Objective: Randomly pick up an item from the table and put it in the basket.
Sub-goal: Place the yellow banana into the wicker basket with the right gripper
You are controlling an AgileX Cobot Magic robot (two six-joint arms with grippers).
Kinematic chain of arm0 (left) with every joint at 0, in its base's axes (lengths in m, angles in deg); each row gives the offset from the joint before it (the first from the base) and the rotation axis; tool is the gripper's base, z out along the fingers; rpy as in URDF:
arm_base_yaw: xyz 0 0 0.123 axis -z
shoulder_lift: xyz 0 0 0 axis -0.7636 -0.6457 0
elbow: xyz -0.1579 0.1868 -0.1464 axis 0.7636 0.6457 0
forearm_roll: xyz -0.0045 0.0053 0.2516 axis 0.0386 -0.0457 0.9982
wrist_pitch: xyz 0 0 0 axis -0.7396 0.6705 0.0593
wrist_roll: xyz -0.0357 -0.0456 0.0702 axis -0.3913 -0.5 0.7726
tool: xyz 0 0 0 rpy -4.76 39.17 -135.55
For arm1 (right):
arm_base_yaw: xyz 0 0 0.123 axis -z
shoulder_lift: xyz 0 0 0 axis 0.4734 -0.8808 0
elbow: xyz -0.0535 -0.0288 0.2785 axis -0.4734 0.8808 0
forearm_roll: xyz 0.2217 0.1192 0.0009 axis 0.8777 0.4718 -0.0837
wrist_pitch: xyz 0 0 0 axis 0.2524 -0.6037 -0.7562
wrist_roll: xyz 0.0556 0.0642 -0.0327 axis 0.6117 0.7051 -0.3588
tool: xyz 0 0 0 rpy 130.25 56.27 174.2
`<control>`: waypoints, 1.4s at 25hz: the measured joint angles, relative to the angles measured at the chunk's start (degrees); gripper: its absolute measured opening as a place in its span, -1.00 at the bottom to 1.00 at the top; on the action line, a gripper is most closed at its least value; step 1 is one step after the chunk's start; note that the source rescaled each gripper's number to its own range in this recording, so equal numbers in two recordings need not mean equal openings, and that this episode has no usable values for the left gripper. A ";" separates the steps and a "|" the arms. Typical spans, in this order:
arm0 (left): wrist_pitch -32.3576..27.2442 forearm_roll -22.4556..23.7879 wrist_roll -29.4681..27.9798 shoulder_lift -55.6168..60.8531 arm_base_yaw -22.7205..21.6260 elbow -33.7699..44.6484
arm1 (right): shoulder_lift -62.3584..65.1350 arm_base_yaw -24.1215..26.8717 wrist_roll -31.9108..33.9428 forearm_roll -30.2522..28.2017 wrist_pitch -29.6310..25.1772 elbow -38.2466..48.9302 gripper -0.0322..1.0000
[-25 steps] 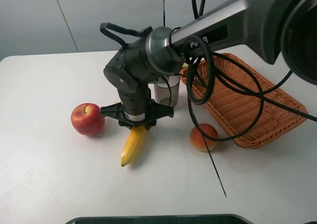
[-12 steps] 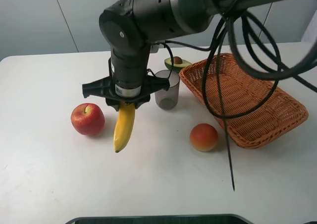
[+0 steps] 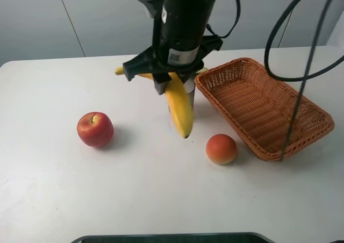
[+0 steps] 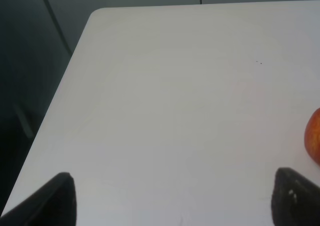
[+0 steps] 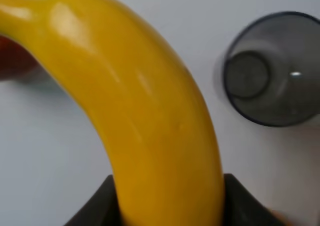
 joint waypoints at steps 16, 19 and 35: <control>0.00 0.00 0.00 0.00 0.00 0.00 | 4.73 23.33 -17.95 0.00 6.01 13.76 -0.92; 0.00 0.00 0.00 0.00 0.00 0.00 | 4.73 26.71 -18.19 0.00 10.48 16.13 -0.92; 0.00 0.00 0.00 0.00 0.00 0.00 | -4.49 29.28 -18.37 -4.91 17.51 18.62 -0.92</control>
